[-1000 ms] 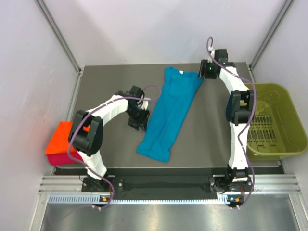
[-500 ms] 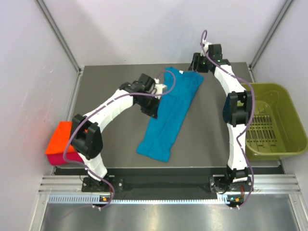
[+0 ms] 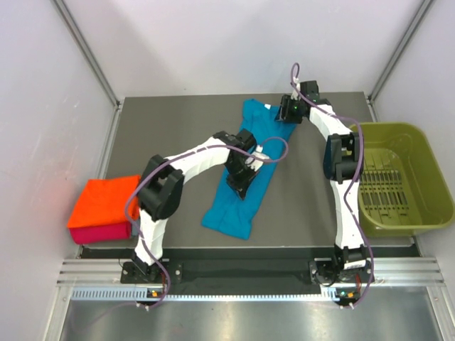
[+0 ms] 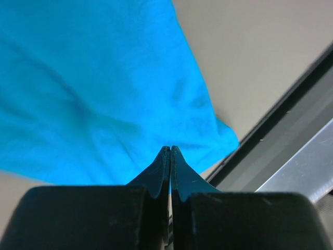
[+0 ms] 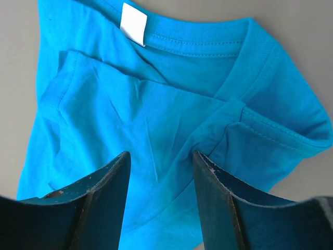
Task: Fold and stack the t-shirts
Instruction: Fold the tshirt
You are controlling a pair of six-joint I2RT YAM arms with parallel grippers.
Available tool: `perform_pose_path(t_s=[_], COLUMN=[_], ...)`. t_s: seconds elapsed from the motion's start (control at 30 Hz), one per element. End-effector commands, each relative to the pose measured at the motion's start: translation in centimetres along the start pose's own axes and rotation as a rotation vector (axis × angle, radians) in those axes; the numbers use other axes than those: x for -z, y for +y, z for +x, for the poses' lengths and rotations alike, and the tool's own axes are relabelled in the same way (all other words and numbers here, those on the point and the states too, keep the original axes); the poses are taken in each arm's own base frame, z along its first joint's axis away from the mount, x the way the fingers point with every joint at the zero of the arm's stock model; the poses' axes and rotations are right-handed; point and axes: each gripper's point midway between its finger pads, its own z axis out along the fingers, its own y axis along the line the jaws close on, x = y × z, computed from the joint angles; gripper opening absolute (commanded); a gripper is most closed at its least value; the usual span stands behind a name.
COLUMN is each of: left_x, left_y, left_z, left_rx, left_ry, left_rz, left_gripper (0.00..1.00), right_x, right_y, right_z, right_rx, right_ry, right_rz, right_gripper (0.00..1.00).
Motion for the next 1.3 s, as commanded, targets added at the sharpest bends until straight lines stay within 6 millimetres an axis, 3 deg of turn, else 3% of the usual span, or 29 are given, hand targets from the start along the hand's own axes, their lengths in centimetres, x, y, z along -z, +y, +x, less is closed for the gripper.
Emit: perform_pose_path(t_s=[0.0, 0.2, 0.53, 0.8, 1.1, 1.27], left_x=[-1.6, -4.6, -9.6, -11.2, -12.5, -13.2], left_y=[-1.0, -1.5, -3.0, -3.4, -4.7, -4.4], left_z=[0.9, 0.8, 1.9, -1.0, -0.8, -1.2], left_rx=[-0.025, -0.017, -0.038, -0.043, -0.068, -0.077], left_ry=[0.084, 0.122, 0.269, 0.231, 0.241, 0.239], left_rz=[0.06, 0.088, 0.126, 0.129, 0.136, 0.138], left_gripper=[0.0, 0.0, 0.0, 0.0, 0.0, 0.0], right_x=[-0.6, -1.9, -3.8, -4.9, -5.8, -6.1], right_y=[1.9, 1.7, 2.3, 3.8, 6.3, 7.8], right_z=[-1.2, -0.6, -1.6, -1.6, -2.3, -2.3], right_rx=[-0.004, -0.022, -0.05, -0.095, -0.068, -0.05], right_ry=[-0.037, -0.027, -0.067, -0.074, -0.115, -0.122], right_rz=[-0.054, -0.057, -0.093, -0.153, -0.201, -0.223], right_gripper=[0.51, 0.52, 0.52, 0.51, 0.51, 0.51])
